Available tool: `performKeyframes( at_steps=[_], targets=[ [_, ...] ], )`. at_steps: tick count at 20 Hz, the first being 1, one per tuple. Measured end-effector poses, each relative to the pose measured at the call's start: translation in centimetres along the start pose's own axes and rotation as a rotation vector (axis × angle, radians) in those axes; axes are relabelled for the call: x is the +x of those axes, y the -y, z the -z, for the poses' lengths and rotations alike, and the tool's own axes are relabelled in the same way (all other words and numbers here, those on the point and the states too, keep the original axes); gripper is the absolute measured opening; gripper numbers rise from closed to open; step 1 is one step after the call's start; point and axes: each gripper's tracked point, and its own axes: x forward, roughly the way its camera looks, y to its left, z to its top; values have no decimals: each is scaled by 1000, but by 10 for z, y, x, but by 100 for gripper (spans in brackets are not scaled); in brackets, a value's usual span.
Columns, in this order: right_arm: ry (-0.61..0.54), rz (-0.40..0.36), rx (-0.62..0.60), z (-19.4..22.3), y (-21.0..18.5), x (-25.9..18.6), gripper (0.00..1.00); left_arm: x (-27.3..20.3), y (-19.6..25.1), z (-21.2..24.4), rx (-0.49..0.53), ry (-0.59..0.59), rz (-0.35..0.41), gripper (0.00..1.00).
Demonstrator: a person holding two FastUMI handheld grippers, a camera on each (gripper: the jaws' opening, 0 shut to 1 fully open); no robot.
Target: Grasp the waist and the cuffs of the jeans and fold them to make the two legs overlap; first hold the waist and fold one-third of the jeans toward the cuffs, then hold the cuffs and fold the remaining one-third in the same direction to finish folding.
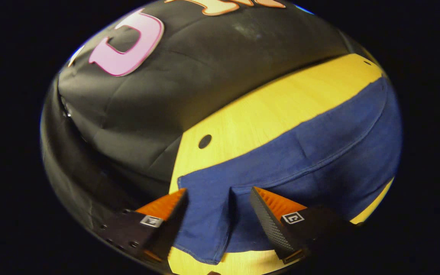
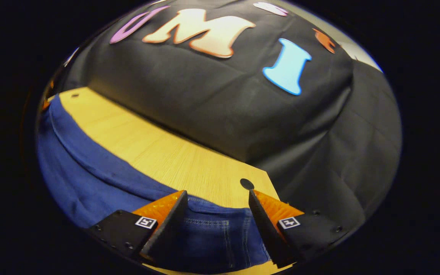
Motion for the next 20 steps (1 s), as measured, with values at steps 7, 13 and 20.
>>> performKeyframes(
  at_steps=[7,13,20],
  targets=[
    [-109,153,339,39,96,-44,100,-56,-9,-46,-160,154,49,94],
    [-312,245,596,129,126,-48,99,-82,-2,-87,-429,262,190,95],
    [-483,248,842,196,107,-22,100,-100,-8,-101,-474,284,211,95]
  ],
)
